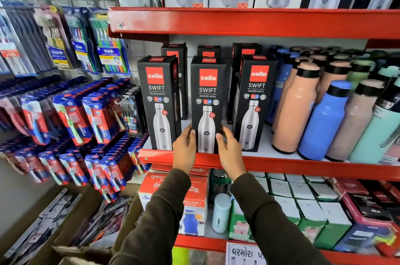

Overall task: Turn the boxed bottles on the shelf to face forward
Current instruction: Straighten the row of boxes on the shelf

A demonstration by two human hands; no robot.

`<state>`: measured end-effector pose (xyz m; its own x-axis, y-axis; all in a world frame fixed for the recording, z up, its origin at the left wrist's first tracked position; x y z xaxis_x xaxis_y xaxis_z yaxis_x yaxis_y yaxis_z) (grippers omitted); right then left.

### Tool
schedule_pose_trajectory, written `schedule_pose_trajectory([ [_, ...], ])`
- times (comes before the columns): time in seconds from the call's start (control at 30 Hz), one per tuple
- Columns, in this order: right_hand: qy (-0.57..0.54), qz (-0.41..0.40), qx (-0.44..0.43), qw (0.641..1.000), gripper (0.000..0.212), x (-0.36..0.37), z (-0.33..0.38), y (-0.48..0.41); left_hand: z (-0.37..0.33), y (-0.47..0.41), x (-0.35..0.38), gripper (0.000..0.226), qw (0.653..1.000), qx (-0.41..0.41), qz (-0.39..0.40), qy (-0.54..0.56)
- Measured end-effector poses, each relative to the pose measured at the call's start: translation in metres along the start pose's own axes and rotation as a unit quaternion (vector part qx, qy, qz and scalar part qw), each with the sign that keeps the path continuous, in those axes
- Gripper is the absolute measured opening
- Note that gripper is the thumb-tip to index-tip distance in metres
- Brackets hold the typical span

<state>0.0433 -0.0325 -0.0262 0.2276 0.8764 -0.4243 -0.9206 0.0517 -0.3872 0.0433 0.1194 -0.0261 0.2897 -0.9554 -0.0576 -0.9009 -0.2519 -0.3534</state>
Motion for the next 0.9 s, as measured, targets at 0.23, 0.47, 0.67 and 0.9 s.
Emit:
schedule_pose_trajectory([
  [0.23,0.001,-0.04,-0.004,0.999,0.034,-0.011,-0.008,0.0,-0.004,0.013,0.007,0.041,0.995,0.029,-0.076,0.052],
  [0.47,-0.028,-0.258,-0.062,0.964,0.032,-0.08,-0.018,0.002,-0.043,0.043,0.051,0.037,0.975,0.194,-0.108,0.007],
  [0.67,-0.013,-0.161,0.018,0.987,0.049,-0.1,-0.05,-0.032,-0.047,0.034,0.117,0.047,0.981,0.188,0.039,0.011],
  [0.9,-0.017,-0.051,0.09,0.994,0.048,-0.098,-0.072,-0.045,-0.011,0.004,0.151,0.048,0.999,-0.024,0.038,0.019],
])
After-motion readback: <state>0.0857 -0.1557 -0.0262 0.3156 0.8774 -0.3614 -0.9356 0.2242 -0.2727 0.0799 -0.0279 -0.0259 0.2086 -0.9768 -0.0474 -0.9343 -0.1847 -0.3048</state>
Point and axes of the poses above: each hand's wrist, its own y-axis away from the middle knuckle, its own x-axis out of the palm, z = x × y, the point moved 5 cm from there along -y, towards the middle knuckle, and after that the axes turned 8 degrees about y, right-handed, at the moved point
